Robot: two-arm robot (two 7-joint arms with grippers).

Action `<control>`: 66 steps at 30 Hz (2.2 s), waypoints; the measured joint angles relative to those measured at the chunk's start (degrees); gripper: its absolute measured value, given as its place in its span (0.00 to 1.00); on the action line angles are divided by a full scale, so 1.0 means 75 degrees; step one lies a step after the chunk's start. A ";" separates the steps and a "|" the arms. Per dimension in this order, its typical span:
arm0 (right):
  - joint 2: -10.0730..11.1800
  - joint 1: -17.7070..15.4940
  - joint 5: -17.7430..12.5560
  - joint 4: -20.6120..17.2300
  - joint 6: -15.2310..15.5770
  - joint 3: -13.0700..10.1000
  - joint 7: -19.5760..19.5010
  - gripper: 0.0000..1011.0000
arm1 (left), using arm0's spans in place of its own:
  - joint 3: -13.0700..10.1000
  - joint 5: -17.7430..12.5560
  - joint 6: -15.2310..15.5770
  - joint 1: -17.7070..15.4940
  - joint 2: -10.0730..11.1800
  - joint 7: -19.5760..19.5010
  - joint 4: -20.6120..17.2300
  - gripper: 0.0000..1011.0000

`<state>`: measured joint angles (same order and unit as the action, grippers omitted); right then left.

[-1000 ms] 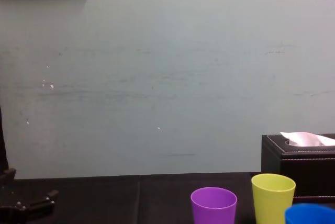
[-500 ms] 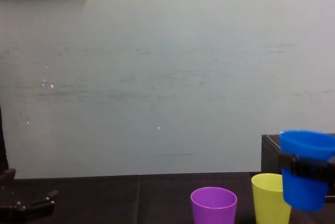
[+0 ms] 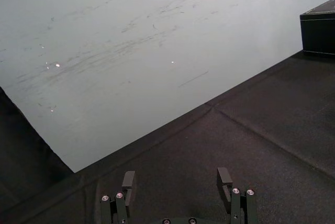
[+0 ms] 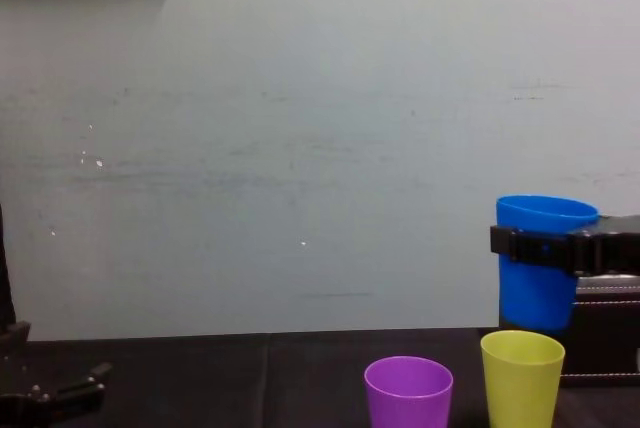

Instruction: Stack the three plastic cups sequentially using one hand.

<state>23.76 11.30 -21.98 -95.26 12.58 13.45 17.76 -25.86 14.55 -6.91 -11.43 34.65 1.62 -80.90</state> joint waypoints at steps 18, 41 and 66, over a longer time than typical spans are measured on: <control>-0.0319 0.0801 0.0352 0.1215 -0.0029 0.0280 -0.0132 0.73 | 0.0000 0.0000 0.0000 0.0000 0.0000 0.0000 0.0000 1.00; -0.0507 0.0908 0.0543 0.1644 -0.0087 0.0332 -0.0123 0.73 | 0.0000 0.0000 0.0000 0.0000 0.0000 0.0000 0.0000 1.00; -0.0569 0.0932 0.0636 0.1852 -0.0156 0.0357 -0.0080 0.84 | 0.0000 0.0000 0.0000 0.0000 0.0000 0.0000 0.0000 1.00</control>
<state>19.49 18.29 -17.21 -81.38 11.41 16.13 17.17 -25.86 14.55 -6.91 -11.43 34.65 1.62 -80.90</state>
